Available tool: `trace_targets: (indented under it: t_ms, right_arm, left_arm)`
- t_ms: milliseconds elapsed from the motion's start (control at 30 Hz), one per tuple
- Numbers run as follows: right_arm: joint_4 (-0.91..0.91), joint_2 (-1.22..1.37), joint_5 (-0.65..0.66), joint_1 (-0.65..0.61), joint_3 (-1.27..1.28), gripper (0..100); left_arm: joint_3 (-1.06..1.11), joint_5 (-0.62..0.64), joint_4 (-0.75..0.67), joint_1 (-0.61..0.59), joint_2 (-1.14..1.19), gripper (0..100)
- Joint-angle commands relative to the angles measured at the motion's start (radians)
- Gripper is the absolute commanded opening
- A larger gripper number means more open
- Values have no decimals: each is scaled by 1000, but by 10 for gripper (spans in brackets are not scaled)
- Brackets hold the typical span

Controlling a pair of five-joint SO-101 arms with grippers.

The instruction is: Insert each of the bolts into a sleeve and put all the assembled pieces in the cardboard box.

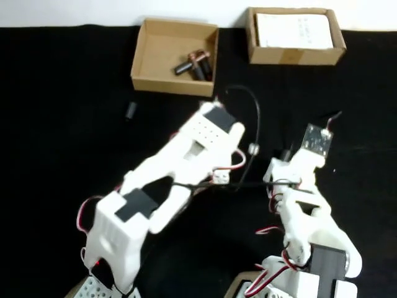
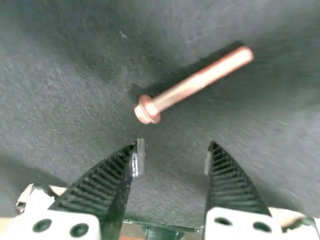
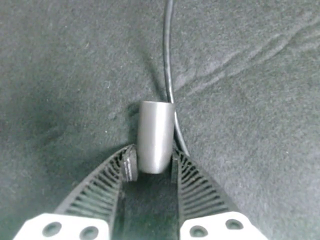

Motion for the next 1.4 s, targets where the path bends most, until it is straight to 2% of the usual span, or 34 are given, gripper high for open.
trace_targets:
  t_ms: [0,200,500,700,933,1100,1233,1367]
  right_arm:
    - [-22,-12,-8,10,1,7]
    - [-22,-12,-8,10,1,7]
    - [-22,-12,-8,10,-1,7]
    - [-22,-12,-8,10,-1,7]
    - [-22,-12,-8,10,1,7]
    - [-22,-12,-8,10,1,7]
    - [-22,-12,-8,10,1,7]
    - [-22,-15,-8,10,4,7]
  left_arm:
    - [-33,2,11,13,68,210]
    - [-44,0,-8,-28,162,210]
    - [-44,-5,-158,-209,183,178]
    - [-116,-5,-203,-245,180,174]
    - [-351,-5,-195,-274,185,174]
    - [-366,-5,-190,-294,183,174]
    - [-383,-5,-138,-305,171,174]
    - [-484,-5,-18,-306,110,174]
